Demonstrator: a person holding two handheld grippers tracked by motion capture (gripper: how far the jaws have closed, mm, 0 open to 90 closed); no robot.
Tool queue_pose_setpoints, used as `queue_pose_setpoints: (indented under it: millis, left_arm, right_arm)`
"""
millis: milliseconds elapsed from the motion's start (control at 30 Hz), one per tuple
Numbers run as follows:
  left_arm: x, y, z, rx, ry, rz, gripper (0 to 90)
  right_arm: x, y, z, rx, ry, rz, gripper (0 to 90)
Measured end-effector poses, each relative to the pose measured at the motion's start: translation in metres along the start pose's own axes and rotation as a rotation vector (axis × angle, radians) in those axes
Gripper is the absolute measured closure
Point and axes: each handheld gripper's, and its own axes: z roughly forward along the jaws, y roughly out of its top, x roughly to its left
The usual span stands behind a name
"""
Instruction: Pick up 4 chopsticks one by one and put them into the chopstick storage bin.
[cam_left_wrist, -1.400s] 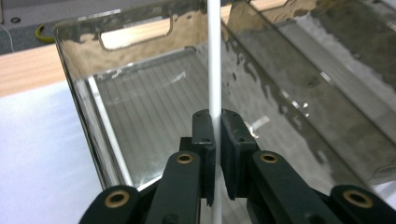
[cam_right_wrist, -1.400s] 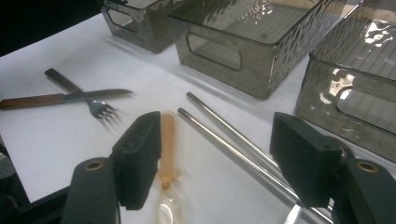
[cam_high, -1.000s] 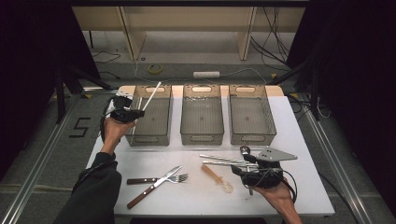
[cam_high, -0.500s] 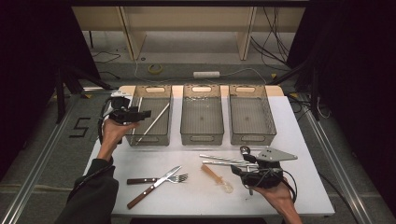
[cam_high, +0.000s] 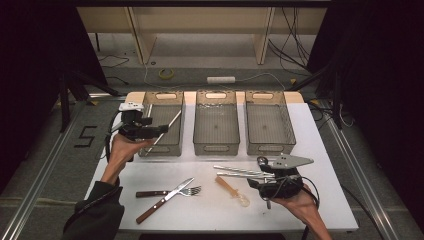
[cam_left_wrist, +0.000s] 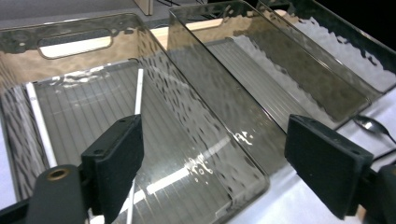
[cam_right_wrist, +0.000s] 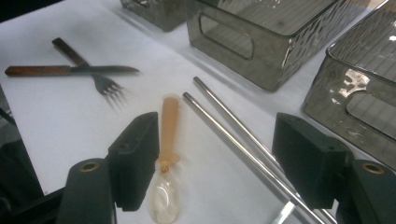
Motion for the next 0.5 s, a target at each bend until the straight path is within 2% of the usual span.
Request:
queue_pose_setpoints:
  millis: [167,200,333,500]
  left_arm:
    - [-0.012,-0.005,-0.003,0.006,-0.017,0.033,17.7]
    - [-0.014,-0.007,-0.004,0.006,-0.022,0.026,17.2]
    - [-0.023,-0.014,-0.006,0.003,-0.055,0.042,17.4]
    - [-0.034,-0.023,-0.012,-0.019,-0.077,0.061,17.3]
  right_arm:
    - [-0.007,0.004,0.003,0.056,0.014,-0.030,32.9]
    - [-0.009,0.005,0.004,0.065,0.016,-0.033,32.8]
    - [-0.012,0.011,0.006,0.094,0.022,-0.053,33.1]
    - [-0.017,0.016,0.009,0.158,0.033,-0.092,35.5]
